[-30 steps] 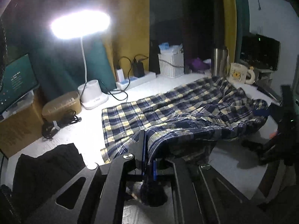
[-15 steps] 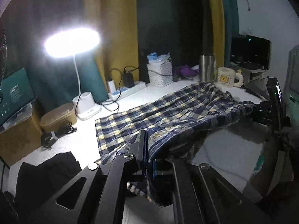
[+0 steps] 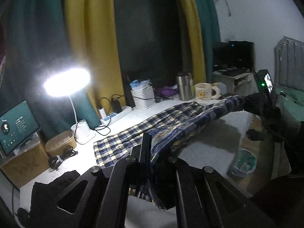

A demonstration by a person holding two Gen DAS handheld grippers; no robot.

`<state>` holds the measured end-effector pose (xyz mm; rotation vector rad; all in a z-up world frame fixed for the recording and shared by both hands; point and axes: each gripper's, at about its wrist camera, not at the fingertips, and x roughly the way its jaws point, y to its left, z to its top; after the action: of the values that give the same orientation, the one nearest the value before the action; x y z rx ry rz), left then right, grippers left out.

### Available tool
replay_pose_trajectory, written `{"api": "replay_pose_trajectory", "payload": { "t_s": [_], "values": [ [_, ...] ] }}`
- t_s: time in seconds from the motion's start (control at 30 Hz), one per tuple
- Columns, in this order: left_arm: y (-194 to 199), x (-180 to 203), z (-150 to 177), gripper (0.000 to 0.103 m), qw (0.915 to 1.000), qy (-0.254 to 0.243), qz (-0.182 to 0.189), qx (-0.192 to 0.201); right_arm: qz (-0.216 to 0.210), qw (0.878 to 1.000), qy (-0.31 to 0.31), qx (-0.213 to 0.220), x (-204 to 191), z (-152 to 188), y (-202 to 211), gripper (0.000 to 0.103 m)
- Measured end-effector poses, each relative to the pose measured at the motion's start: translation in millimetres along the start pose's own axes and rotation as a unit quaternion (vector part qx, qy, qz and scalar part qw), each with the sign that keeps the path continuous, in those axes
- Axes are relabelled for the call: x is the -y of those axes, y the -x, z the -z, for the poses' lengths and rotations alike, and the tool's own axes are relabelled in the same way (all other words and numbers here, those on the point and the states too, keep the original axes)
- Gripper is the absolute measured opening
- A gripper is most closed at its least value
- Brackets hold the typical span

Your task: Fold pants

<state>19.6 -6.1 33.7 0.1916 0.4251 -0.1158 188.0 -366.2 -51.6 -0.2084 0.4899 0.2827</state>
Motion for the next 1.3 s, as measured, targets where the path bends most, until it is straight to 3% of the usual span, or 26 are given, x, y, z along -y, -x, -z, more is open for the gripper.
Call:
{"api": "replay_pose_trajectory", "payload": {
  "t_s": [0.23,0.63,0.87,1.3],
  "values": [
    [27,24,5,0.003,0.9990,-0.003,0.043,-0.009,0.016,1.000,-0.022,-0.001,10,16,25,0.015],
    [63,44,-6,0.003,0.9980,-0.048,0.040,0.010,0.006,0.999,-0.046,0.016,15,28,58,0.015],
    [63,39,-5,0.003,0.9979,-0.056,0.031,0.009,0.001,0.999,-0.046,0.027,15,24,69,0.015],
    [32,9,-10,0.003,0.9979,-0.064,0.007,-0.003,-0.005,0.998,-0.040,0.039,8,-13,48,0.015]
  ]
}}
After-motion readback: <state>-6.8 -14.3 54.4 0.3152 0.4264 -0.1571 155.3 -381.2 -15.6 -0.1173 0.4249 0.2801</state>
